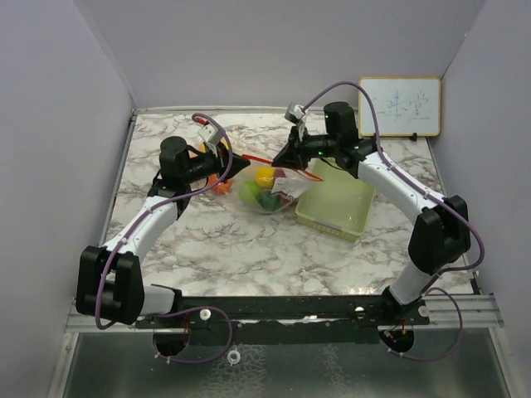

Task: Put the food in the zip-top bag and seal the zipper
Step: Zip the zipper food storage bag at the center of the board.

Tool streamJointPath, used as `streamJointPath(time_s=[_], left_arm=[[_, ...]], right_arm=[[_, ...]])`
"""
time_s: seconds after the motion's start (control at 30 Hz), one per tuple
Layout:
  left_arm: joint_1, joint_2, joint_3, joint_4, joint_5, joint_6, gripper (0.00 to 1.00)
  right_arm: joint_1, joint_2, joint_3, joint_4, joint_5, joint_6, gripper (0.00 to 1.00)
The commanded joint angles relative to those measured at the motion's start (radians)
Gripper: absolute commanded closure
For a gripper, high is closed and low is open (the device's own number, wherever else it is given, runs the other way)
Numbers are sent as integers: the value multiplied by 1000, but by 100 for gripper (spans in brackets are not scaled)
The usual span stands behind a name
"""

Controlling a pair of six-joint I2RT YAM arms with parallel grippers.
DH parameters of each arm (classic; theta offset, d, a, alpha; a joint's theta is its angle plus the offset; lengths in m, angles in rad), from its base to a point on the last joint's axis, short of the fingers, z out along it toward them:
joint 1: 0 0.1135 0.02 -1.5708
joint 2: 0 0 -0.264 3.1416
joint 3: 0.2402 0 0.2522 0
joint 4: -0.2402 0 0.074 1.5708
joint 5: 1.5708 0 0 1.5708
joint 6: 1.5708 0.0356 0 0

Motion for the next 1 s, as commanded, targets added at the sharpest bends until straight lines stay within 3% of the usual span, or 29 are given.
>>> streamJointPath(time_s=[0.0,0.2,0.43,0.77,0.87,0.93,0.97], left_arm=[[64,-10,28,54,-49,-18,100],[91,-6,34,-19,-194,-4,100],[112,7,50,-61,-257,-20,100],[130,17,53,-79,-239,-27,100],[133,29,73,-111,-243,-25,100],[134,52,106,-155,-248,-28,100],[134,76,143,-198,-247,-27,100]], right_arm=[[-84,-81,-77,-44,192,0,98],[-93,-143,-118,-102,427,7,98],[-101,-181,-166,-166,704,27,98],[-123,-196,-194,-191,831,73,98],[-126,-193,-175,-188,778,91,98],[-126,-178,-127,-199,725,120,84],[-126,-167,-98,-208,712,141,66]])
